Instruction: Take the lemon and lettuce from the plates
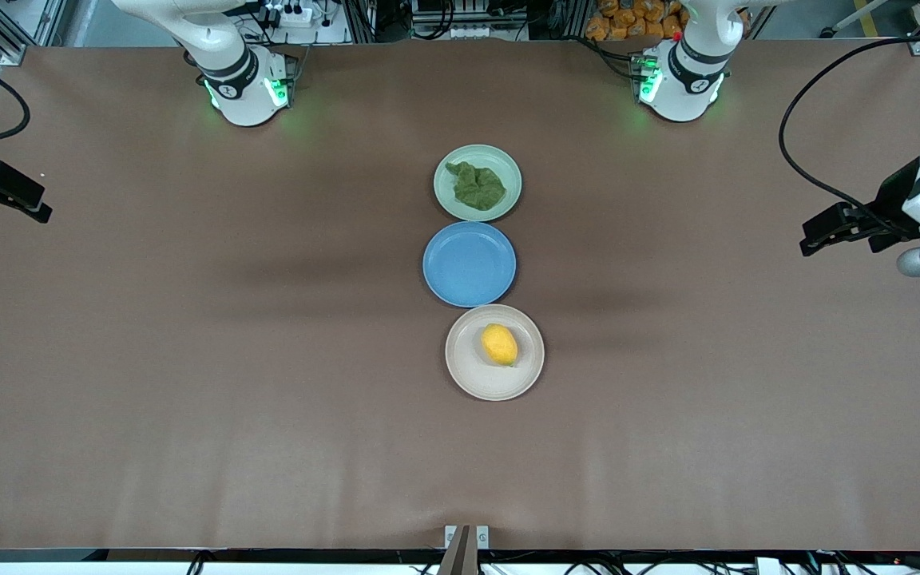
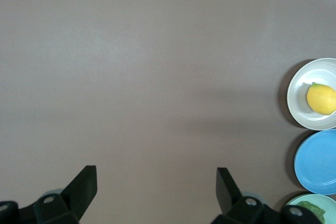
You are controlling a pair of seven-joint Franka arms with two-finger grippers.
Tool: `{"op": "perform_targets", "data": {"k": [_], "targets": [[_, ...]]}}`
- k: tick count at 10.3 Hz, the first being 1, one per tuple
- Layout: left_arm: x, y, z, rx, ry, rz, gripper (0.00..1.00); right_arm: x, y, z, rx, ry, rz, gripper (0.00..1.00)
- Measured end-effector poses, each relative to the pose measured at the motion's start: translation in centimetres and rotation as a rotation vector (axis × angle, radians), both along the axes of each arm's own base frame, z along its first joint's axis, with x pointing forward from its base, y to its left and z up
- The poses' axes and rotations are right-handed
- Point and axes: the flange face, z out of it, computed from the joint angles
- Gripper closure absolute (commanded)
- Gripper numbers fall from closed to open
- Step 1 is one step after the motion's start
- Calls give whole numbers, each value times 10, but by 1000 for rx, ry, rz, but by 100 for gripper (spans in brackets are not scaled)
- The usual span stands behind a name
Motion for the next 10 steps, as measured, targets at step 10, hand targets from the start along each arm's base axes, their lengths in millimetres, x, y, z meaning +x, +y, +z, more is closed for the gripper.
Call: {"op": "perform_targets", "data": {"k": [10], "targets": [[8,-20,-45,1,87,-36,0,-1,3,-2,1,16,1,0]]}}
